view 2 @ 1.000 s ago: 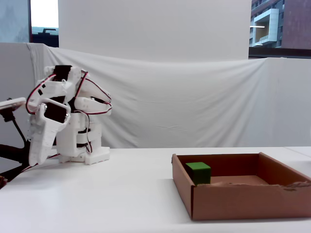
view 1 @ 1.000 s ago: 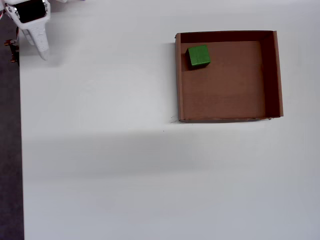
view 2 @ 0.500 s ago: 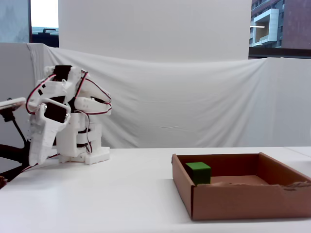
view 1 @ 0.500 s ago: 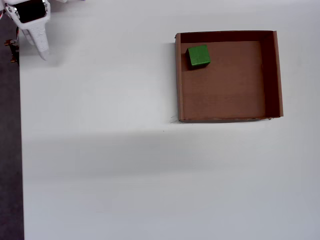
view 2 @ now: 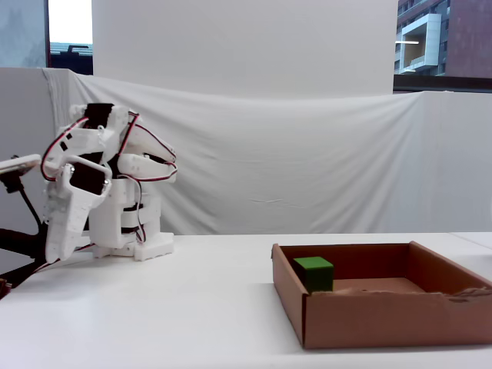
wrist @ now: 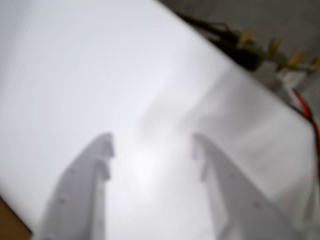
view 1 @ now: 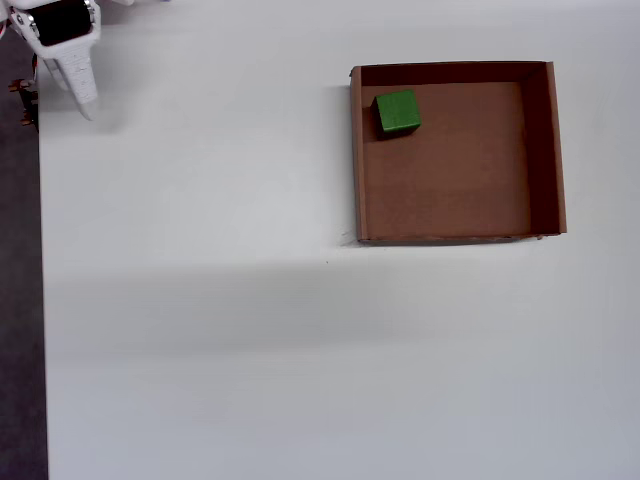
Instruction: Grasp a green cube and put it in a box.
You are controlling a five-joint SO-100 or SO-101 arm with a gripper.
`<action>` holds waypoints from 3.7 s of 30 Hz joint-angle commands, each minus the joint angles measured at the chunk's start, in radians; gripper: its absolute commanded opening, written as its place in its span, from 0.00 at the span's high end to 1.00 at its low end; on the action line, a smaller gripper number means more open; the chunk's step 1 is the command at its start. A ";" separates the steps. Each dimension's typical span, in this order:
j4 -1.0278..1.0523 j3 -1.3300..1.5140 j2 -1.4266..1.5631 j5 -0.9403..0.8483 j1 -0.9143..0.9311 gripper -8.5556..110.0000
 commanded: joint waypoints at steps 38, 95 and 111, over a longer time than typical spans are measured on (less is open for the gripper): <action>0.005 -0.008 0.005 -0.002 0.005 0.75; 0.005 -0.008 0.005 -0.002 0.005 0.75; 0.005 -0.008 0.005 -0.002 0.005 0.75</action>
